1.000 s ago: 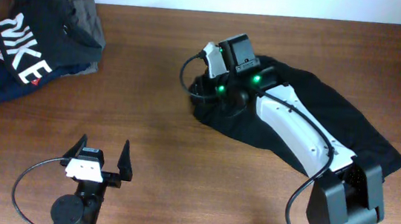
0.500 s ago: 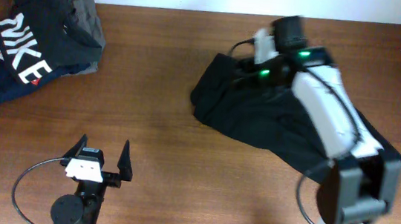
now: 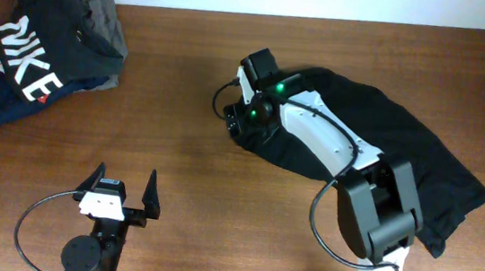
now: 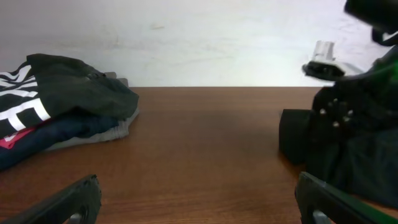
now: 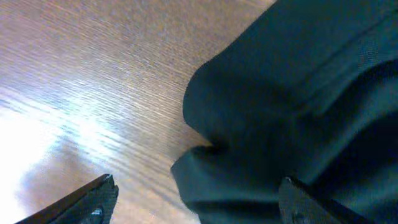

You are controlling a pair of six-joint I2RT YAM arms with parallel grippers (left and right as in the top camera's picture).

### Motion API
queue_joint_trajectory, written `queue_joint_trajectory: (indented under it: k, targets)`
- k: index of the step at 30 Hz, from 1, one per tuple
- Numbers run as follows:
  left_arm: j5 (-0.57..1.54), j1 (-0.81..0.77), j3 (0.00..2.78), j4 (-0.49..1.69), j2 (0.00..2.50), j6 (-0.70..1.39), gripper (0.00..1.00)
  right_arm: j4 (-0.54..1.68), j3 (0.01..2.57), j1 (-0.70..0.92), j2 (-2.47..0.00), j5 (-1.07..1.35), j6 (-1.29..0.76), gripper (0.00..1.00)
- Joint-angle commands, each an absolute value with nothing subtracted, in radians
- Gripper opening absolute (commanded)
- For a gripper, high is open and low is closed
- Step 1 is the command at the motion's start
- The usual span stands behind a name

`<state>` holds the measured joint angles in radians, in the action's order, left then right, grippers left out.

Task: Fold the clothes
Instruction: 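Drag the black garment leftward with the right gripper to table center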

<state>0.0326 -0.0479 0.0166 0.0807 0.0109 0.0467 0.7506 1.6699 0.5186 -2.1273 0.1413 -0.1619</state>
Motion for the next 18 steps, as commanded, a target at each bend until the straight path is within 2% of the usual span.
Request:
queue_joint_trajectory:
  k: [1, 3, 5, 6, 8, 9, 10, 18]
  targets:
    - [0.026, -0.043, 0.008, 0.08, 0.005, 0.052, 0.99, 0.728, 1.674, 0.538, -2.193, 0.084, -0.181, 0.82]
    - [0.026, -0.043, 0.008, 0.08, 0.005, 0.052, 0.99, 0.716, 1.674, 0.543, -2.203, 0.085, -0.204, 0.73]
    - [0.026, -0.043, 0.008, 0.08, 0.005, 0.052, 0.99, 0.703, 1.674, 0.551, -2.206, 0.086, -0.204, 0.55]
    - [0.026, -0.043, 0.008, 0.081, 0.005, 0.052, 0.99, 0.698, 1.674, 0.558, -2.206, 0.095, -0.204, 0.4]
    - [0.026, -0.043, 0.008, 0.08, 0.005, 0.052, 0.99, 0.688, 1.674, 0.569, -2.206, 0.136, -0.206, 0.23]
    - [0.026, -0.043, 0.008, 0.08, 0.005, 0.052, 0.99, 0.683, 1.674, 0.577, -2.206, 0.162, -0.22, 0.08]
    - [0.026, -0.043, 0.008, 0.08, 0.005, 0.052, 0.99, 0.675, 1.674, 0.584, -2.206, 0.182, -0.22, 0.04]
    - [0.026, -0.043, 0.008, 0.08, 0.005, 0.052, 0.99, 0.566, 1.678, 0.643, -2.206, 0.435, -0.281, 0.04]
